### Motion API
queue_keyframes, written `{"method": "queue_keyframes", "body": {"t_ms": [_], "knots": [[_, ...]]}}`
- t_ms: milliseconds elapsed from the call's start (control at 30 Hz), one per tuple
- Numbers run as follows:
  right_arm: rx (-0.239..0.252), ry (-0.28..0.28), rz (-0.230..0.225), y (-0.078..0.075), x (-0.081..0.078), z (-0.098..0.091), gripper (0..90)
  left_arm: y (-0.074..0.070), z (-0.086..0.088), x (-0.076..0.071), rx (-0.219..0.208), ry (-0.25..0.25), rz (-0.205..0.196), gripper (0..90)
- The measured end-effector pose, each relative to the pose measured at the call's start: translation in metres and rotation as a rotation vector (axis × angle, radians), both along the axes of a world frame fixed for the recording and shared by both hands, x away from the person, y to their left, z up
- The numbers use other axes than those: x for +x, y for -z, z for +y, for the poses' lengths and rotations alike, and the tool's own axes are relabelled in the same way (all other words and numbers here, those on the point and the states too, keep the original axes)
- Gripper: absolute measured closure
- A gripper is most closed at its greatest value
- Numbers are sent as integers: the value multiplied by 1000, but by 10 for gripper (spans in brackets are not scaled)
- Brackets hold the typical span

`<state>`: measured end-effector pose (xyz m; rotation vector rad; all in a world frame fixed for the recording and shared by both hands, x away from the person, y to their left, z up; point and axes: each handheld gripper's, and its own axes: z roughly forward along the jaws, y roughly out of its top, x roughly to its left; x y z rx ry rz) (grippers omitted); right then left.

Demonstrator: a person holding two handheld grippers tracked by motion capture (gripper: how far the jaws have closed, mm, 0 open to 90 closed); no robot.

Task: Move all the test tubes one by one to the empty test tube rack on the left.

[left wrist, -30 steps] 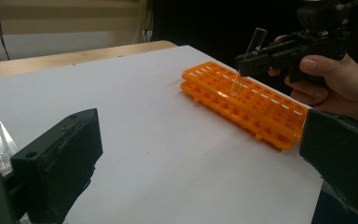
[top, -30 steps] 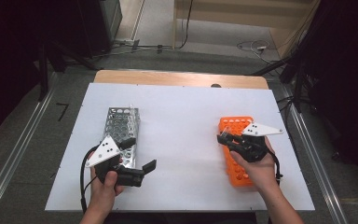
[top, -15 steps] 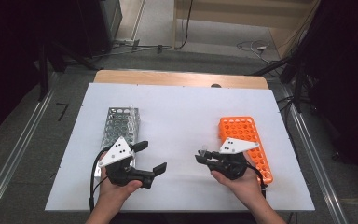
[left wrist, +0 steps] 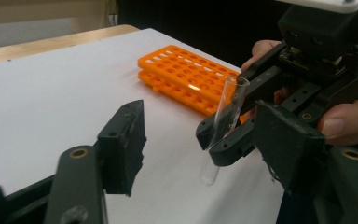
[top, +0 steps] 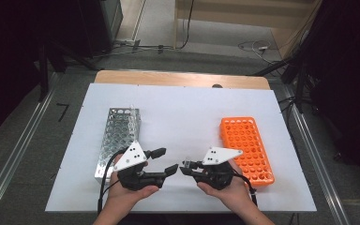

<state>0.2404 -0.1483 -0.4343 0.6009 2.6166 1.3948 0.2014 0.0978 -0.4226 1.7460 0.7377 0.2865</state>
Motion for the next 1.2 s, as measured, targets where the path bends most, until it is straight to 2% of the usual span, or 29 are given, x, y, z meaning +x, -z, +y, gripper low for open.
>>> {"method": "queue_keyframes", "body": {"t_ms": [233,533,733,867,1033,1200], "knots": [[-4,-34,0,-1,-6,9,735,1,-11,-1,15,63,-5,549],[-13,-58,-3,-2,-11,15,735,2,-19,-3,41,97,-12,723],[-17,-66,3,0,-11,16,734,3,-19,-3,68,85,-27,758],[-15,-68,8,1,-9,16,728,3,-18,-3,70,82,-29,761],[3,-68,8,3,-8,14,563,0,-11,-1,62,54,-31,762],[18,-49,-1,0,-7,8,301,-3,-2,1,58,22,-27,762]]}}
